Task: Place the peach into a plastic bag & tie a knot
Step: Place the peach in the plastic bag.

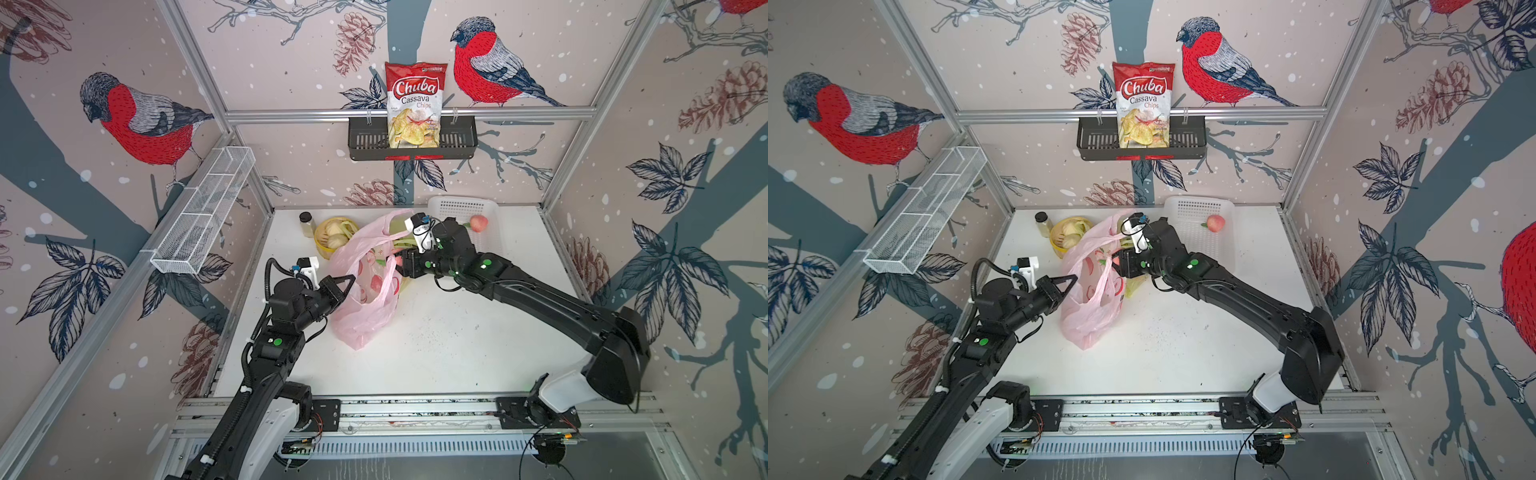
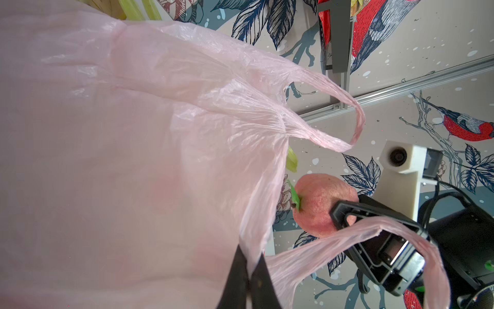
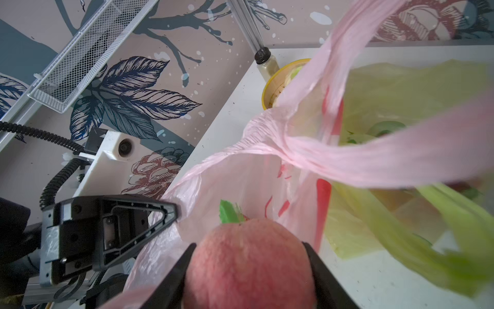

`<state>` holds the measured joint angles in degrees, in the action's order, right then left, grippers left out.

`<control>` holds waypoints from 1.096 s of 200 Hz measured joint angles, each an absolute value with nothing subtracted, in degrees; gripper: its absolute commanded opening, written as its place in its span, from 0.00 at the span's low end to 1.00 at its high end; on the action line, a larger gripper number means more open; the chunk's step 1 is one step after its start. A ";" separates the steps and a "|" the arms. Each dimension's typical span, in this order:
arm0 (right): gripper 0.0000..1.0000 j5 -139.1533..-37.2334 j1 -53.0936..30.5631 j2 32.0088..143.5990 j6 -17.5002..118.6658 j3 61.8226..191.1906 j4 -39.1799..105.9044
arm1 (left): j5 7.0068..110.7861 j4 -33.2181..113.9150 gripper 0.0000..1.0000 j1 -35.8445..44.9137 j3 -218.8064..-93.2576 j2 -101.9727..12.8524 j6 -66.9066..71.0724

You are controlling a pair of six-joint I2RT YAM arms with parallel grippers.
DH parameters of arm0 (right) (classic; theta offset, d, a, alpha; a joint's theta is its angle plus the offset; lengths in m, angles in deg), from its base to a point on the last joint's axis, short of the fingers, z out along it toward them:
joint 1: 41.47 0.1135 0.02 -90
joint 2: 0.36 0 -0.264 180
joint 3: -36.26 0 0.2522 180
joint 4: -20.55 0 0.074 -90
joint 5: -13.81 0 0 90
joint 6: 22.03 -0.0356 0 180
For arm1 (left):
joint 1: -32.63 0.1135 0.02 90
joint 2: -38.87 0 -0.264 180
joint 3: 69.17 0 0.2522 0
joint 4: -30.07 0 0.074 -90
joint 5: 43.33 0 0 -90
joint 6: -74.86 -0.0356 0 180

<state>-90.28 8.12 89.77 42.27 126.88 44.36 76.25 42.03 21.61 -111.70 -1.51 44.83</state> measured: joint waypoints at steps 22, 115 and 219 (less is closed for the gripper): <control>0.68 -91.90 9.51 94.99 42.32 130.31 45.08 | 76.27 42.07 0.00 21.61 -111.11 -1.25 44.98; 0.85 -90.00 10.06 93.29 43.87 130.09 50.26 | 76.16 41.98 0.00 21.61 -110.39 -1.31 45.61; 0.80 -69.67 -19.84 76.98 43.83 111.34 44.73 | 76.64 38.22 0.00 21.52 -110.65 -6.58 45.77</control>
<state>-69.67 -19.84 76.98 43.83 111.34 44.73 76.64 38.22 21.52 -110.65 -6.58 45.77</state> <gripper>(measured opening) 0.786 0.067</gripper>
